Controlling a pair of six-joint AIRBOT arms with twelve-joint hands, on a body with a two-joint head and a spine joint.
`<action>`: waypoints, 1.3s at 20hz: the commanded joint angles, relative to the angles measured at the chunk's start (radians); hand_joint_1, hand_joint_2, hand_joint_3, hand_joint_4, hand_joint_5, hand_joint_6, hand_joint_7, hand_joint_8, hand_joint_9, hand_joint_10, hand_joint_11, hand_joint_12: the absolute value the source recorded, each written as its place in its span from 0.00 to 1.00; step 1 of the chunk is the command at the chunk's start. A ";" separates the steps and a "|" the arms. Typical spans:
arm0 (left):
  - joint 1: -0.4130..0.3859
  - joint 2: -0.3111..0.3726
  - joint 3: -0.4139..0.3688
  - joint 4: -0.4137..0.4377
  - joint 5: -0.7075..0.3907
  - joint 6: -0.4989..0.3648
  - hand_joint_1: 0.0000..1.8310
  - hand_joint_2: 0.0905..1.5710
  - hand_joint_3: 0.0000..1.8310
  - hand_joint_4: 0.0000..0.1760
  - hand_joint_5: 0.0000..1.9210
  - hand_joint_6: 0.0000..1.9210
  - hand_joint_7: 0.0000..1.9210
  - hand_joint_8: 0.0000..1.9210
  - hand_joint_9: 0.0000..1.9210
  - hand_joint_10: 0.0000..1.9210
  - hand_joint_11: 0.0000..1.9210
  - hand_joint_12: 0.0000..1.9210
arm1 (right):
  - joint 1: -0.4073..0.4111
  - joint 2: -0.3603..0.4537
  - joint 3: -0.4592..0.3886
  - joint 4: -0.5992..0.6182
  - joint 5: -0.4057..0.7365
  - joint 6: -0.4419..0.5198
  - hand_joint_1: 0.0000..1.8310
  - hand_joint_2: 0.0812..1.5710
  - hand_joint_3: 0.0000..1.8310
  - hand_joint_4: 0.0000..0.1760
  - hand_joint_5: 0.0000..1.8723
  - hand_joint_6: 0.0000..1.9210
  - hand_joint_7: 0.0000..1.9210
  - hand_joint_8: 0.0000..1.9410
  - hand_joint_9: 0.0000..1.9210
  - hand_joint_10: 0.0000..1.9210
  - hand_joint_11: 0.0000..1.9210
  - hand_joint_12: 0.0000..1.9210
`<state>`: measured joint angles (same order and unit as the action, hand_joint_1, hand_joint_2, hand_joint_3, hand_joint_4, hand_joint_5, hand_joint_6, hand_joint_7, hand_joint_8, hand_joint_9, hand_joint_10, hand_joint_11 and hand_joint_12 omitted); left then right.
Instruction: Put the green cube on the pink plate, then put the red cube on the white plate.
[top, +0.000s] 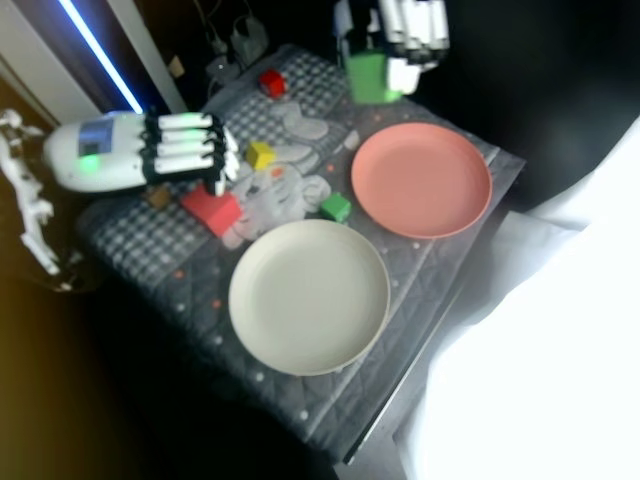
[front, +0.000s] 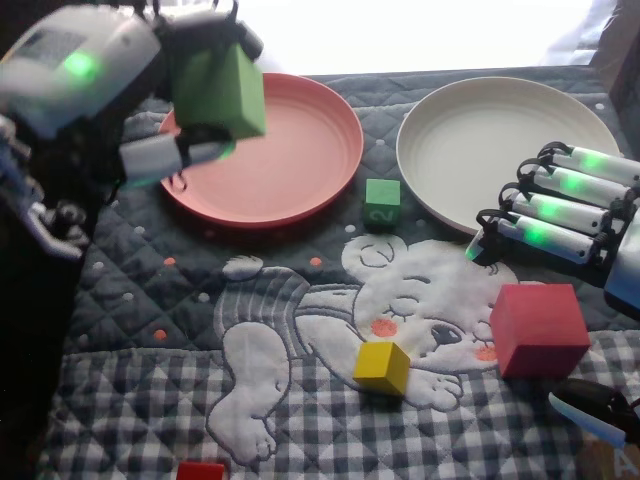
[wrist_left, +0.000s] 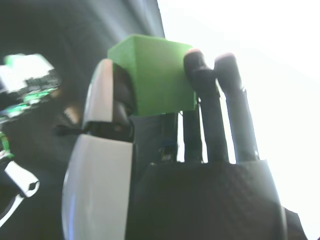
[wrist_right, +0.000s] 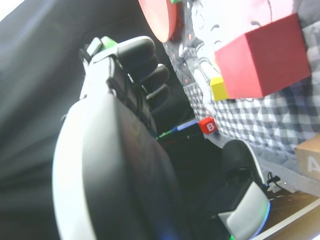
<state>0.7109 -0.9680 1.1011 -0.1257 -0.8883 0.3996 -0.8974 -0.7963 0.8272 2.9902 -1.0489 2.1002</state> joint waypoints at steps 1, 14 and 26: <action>-0.036 -0.017 0.019 0.006 -0.047 -0.002 0.64 0.78 0.00 0.00 0.36 0.68 0.43 0.72 0.37 0.56 0.26 0.85 | 0.005 0.000 0.003 0.019 -0.117 0.005 0.37 0.29 0.51 0.00 0.01 0.58 0.08 0.58 0.02 0.70 0.00 0.92; -0.152 -0.238 0.308 -0.095 0.349 -0.002 0.63 0.80 0.00 0.00 0.34 0.71 0.39 0.78 0.35 0.69 0.28 0.91 | 0.005 -0.007 0.007 0.019 -0.117 0.005 0.37 0.31 0.48 0.00 0.02 0.55 0.08 0.57 0.02 0.68 0.00 0.88; -0.119 -0.260 0.347 -0.184 0.390 -0.002 0.36 0.49 0.00 0.53 0.15 0.00 0.09 0.55 0.02 0.81 0.00 1.00 | 0.005 -0.005 0.010 0.019 -0.117 0.005 0.37 0.31 0.48 0.00 0.03 0.58 0.08 0.60 0.03 0.72 0.00 0.94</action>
<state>0.5968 -1.2289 1.4467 -0.3138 -0.3782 0.4007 -0.8997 -0.8055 0.8349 2.9898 -1.0481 2.1002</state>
